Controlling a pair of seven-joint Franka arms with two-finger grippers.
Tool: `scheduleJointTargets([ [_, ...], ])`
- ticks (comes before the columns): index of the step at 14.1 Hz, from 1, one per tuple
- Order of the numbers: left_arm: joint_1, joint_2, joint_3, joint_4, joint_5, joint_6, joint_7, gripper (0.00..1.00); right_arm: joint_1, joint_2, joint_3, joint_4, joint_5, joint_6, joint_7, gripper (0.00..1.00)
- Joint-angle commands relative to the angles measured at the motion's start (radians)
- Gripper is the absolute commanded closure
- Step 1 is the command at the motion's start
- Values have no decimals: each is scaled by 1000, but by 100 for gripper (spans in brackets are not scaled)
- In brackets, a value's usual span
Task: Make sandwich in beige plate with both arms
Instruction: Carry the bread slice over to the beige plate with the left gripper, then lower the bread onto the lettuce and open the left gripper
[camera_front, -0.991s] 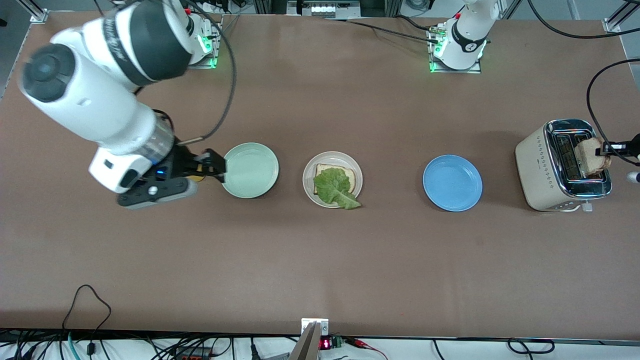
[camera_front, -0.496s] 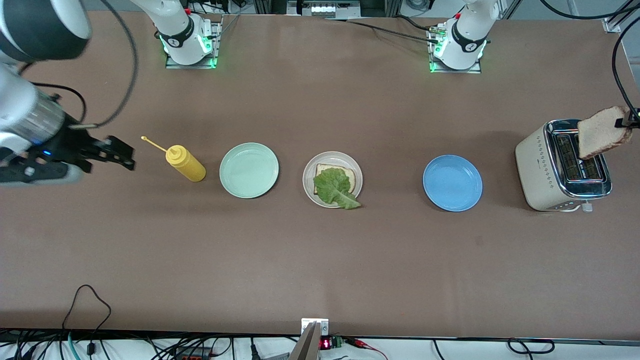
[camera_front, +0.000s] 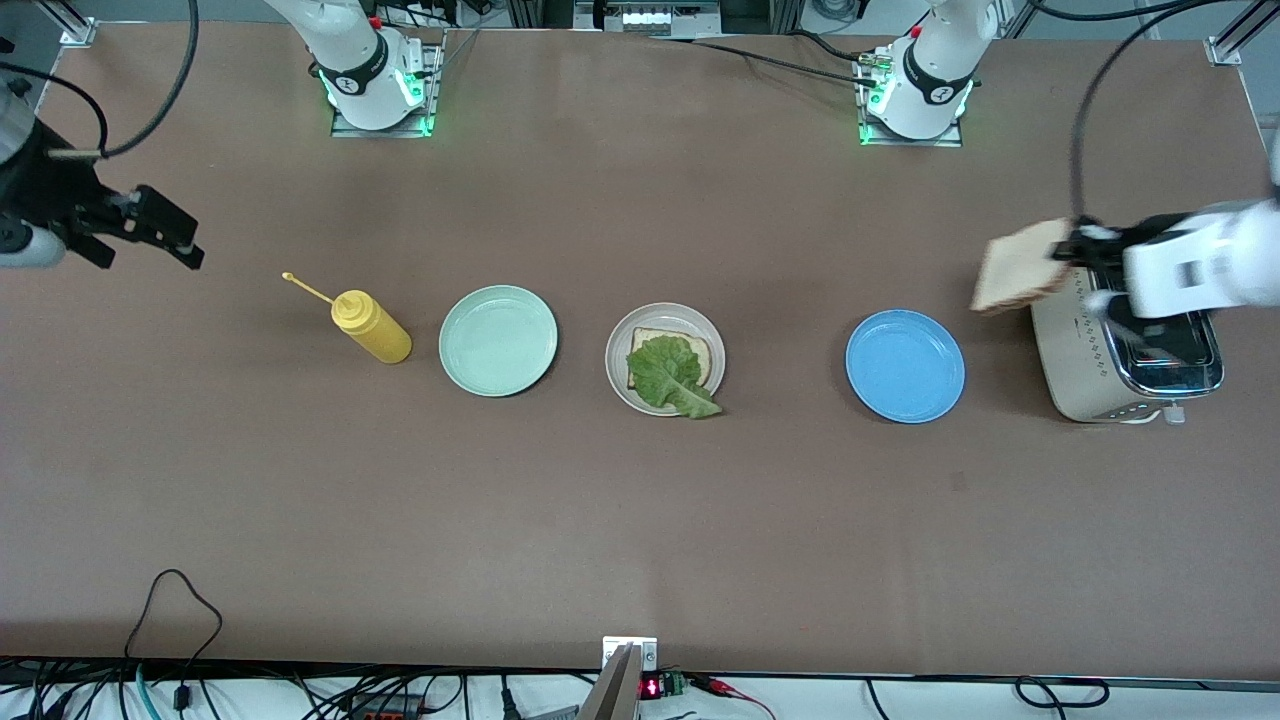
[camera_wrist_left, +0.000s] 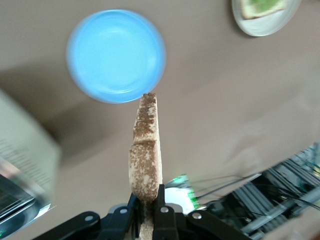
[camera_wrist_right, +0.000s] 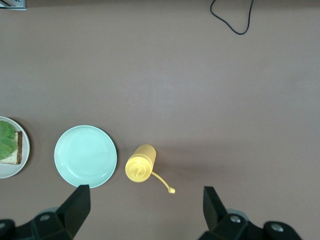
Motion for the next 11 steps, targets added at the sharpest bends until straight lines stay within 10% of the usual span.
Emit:
scheduleJointTargets([
  [1,-100,115,-2,25,-166,25,-107,99,19,-32,-27,-33,-18,-5,10,0],
  [11,-241,367,-5,-63,-679,579,62,99,48,-20,-44,-22,-21,-32,-28,0],
])
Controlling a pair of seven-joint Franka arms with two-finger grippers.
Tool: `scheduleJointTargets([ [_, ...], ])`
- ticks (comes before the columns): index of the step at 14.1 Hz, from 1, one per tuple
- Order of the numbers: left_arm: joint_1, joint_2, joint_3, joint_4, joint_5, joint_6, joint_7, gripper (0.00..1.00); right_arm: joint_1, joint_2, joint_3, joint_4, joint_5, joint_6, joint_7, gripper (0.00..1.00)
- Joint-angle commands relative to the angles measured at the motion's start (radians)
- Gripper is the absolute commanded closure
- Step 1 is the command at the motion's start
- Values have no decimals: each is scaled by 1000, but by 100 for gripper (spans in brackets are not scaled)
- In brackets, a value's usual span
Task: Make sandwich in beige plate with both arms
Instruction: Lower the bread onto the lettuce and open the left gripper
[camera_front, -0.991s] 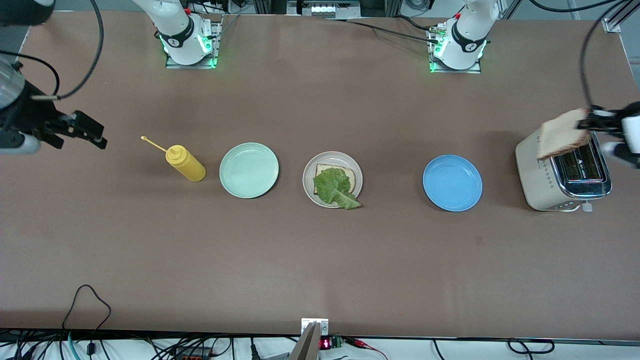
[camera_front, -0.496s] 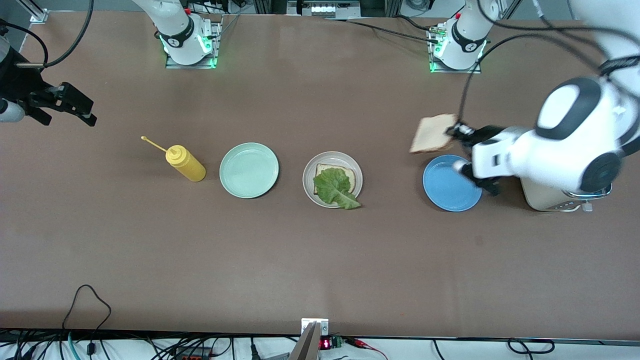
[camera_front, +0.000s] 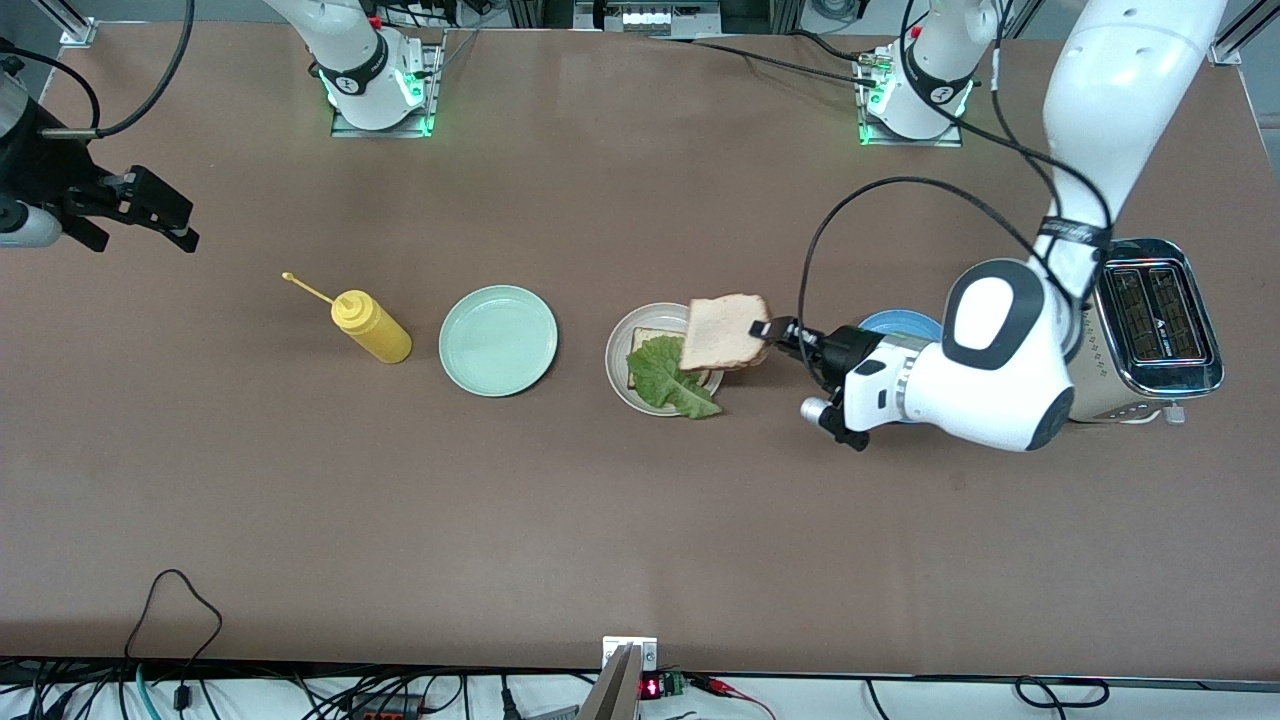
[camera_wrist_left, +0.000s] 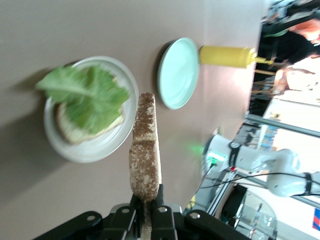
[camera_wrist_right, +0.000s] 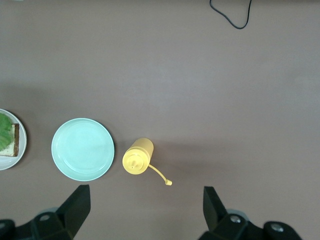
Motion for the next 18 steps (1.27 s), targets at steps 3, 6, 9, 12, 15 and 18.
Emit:
scheduleJointTargets([
  [3,-5,13,0,-217,-285,250,393,100,10,-9,-4,-7,-16,-14,-11,0],
  [6,-28,50,2,-245,-310,300,513,99,24,-10,-5,-7,-16,-14,-13,0],
  [9,-26,127,2,-245,-349,341,646,99,26,-10,-5,-6,-18,-14,-11,0],
  [12,-22,165,2,-245,-356,343,662,68,27,-10,-5,-6,-16,-16,-13,0],
  [15,-10,159,11,-244,-345,341,725,0,30,-9,-4,-9,-18,-16,-2,0],
  [18,-7,116,29,-244,-293,329,719,0,38,-9,-4,-7,-18,-16,-8,0],
])
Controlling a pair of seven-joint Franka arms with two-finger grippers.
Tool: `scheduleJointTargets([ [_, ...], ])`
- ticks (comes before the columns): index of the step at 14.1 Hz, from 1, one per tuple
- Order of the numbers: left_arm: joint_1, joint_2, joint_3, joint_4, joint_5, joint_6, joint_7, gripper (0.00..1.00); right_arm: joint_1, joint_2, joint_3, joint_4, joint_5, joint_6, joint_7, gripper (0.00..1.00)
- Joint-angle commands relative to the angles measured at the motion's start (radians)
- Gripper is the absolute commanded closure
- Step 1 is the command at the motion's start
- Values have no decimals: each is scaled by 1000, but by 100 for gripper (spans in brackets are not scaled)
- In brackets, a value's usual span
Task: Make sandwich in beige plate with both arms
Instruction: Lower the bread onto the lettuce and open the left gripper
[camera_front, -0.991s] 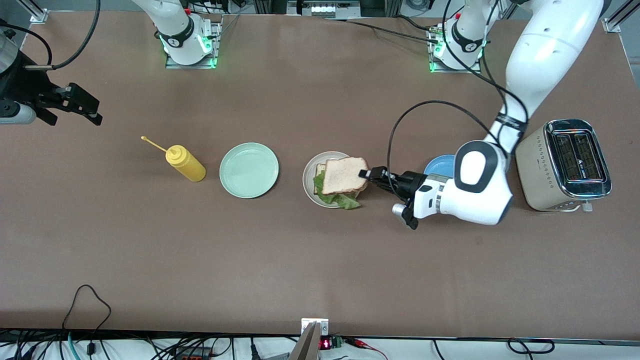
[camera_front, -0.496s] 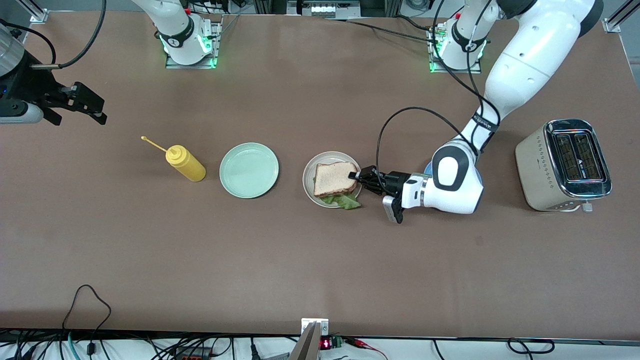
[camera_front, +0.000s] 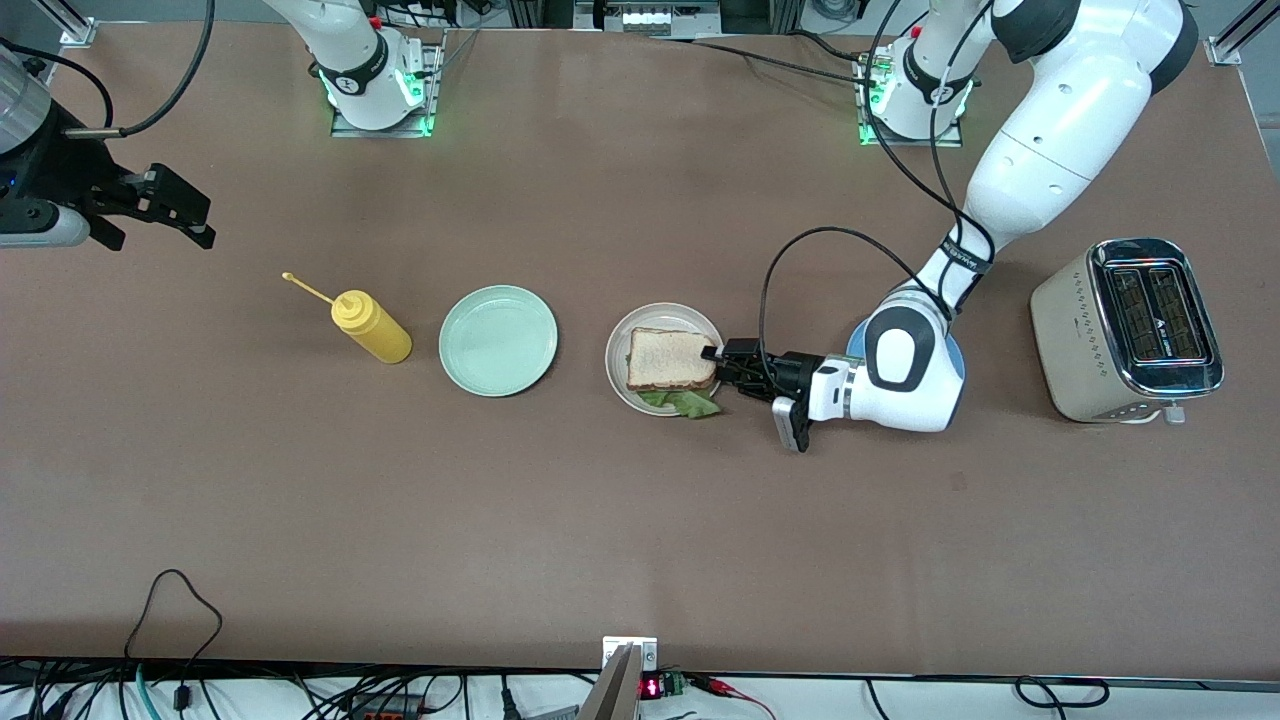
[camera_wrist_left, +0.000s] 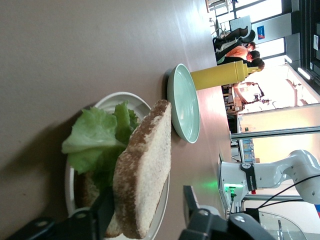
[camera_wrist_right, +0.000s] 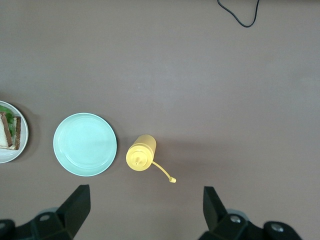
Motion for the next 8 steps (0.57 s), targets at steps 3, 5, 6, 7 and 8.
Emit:
scheduleJointTargets([
  [3,18,-96,21,-6,194,-44,-41,0,12,-10,-5,4,-12,-10,-11,0],
  [5,36,-132,23,-2,290,-105,-108,0,10,1,-5,10,-8,-9,-9,0],
  [6,52,-159,23,-2,348,-148,-136,0,12,2,-5,19,-13,-10,-12,0],
  [7,68,-182,23,1,385,-192,-154,0,15,2,-5,25,-16,-12,-11,0],
  [8,88,-204,23,5,425,-247,-170,0,13,2,-5,29,-19,-12,-11,0],
])
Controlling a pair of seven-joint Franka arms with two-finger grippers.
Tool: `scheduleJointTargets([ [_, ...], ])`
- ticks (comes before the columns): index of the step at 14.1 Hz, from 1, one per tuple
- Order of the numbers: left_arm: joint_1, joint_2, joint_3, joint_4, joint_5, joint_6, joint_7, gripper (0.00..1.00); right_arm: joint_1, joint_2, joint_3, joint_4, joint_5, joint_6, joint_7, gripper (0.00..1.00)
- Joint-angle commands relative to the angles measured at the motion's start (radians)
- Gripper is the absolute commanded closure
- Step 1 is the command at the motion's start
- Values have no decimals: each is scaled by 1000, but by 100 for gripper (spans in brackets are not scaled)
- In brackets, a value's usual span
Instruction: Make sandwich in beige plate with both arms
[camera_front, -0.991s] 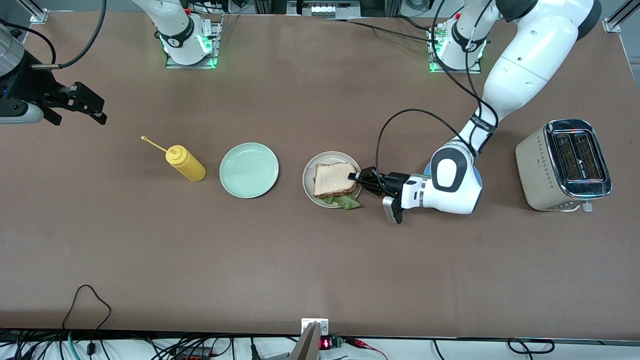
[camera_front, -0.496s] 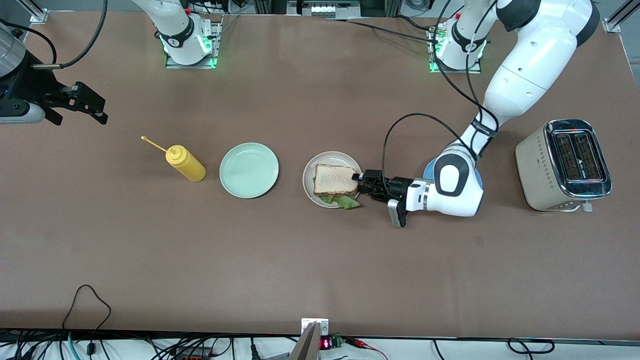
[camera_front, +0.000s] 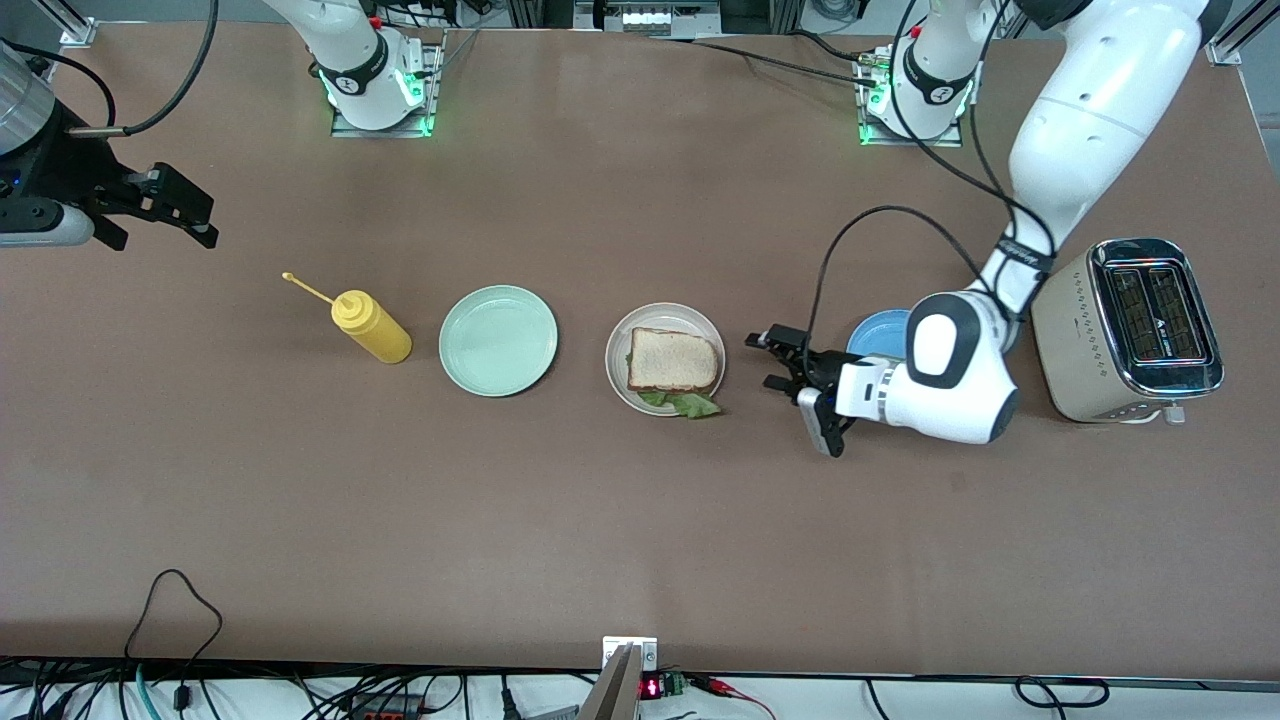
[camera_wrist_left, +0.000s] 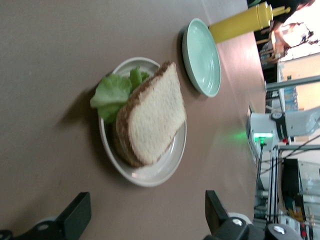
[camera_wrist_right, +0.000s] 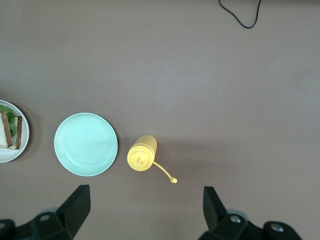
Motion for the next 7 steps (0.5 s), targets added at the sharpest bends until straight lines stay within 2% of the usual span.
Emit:
scheduleJointTargets([
  [1,55,-83,6,-7,119,-125,-59,0,8,2,-5,25,-23,-10,-10,0],
  [5,77,-158,6,0,316,-194,-118,0,5,8,-6,34,-19,-13,-12,0],
  [7,84,-186,6,43,389,-272,-168,0,5,8,-6,36,-20,-15,-12,0],
])
